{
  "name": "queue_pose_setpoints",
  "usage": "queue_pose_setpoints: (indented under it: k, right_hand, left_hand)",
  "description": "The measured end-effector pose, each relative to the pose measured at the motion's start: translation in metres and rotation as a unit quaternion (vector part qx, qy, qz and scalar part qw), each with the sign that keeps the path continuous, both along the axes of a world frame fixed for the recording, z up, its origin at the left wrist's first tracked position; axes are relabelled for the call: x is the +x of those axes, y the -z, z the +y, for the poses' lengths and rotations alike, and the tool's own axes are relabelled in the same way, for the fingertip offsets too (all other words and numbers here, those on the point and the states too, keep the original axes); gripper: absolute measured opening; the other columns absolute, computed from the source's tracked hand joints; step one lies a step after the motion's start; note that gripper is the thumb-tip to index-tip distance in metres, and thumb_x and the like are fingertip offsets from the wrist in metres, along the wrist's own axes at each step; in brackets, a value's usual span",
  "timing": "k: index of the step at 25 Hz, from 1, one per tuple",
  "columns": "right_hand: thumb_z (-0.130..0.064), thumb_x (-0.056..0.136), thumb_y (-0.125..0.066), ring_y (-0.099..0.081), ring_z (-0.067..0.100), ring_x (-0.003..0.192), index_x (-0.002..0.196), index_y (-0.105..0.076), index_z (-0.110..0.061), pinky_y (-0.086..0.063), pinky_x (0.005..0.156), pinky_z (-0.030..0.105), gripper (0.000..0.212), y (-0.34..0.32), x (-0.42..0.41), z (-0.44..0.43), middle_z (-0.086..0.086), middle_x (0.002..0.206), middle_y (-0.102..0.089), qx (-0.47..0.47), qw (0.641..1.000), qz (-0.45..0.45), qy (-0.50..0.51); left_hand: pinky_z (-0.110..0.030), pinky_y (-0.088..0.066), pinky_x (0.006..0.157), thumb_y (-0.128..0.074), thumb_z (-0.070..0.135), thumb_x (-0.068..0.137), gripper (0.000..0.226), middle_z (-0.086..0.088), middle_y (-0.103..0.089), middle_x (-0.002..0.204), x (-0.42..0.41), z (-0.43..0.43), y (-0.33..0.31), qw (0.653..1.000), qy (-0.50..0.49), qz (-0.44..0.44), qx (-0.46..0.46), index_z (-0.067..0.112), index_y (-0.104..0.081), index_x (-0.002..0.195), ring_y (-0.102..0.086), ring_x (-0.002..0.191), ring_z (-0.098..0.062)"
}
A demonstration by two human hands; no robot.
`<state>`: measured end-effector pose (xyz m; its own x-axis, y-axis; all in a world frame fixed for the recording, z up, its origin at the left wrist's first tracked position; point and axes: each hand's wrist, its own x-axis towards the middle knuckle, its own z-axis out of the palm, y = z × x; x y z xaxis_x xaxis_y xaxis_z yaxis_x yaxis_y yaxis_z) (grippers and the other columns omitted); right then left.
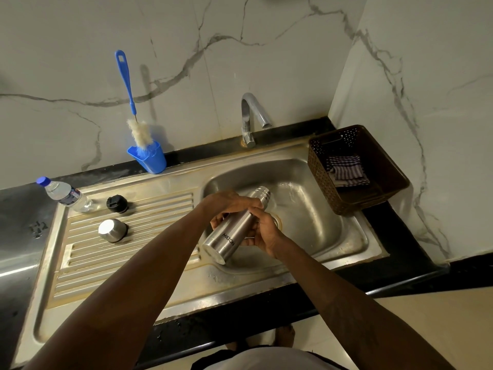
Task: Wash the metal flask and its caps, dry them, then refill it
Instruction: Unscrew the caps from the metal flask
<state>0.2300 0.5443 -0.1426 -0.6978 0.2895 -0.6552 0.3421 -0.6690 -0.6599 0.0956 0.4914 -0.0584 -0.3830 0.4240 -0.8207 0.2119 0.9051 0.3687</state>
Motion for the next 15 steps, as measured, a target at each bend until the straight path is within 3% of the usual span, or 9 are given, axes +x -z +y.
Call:
queue_pose_setpoints:
  k: [9, 15]
  right_hand:
    - [-0.048, 0.098, -0.055, -0.071, 0.033, 0.103, 0.131, -0.056, -0.003, -0.061, 0.073, 0.042, 0.056, -0.006, 0.0024, 0.0002, 0.026, 0.122, -0.068, -0.012, 1.0, 0.002, 0.008]
    - [-0.046, 0.099, -0.054, -0.071, 0.033, 0.101, 0.119, -0.059, -0.008, -0.062, 0.082, 0.048, 0.043, -0.0101, 0.0038, 0.0029, 0.023, 0.114, -0.07, -0.018, 1.0, 0.013, 0.011]
  left_hand:
    - [-0.046, -0.062, 0.081, -0.069, 0.071, 0.081, 0.073, -0.019, -0.07, 0.108, 0.0039, 0.0022, -0.0051, 1.0, 0.0, 0.009, -0.006, 0.012, -0.059, 0.123, -0.073, 0.093, -0.037]
    - [-0.047, -0.06, 0.091, -0.068, 0.07, 0.084, 0.066, -0.017, -0.069, 0.107, 0.0063, 0.0046, -0.0092, 1.0, -0.001, 0.021, 0.006, 0.015, -0.058, 0.119, -0.072, 0.094, -0.034]
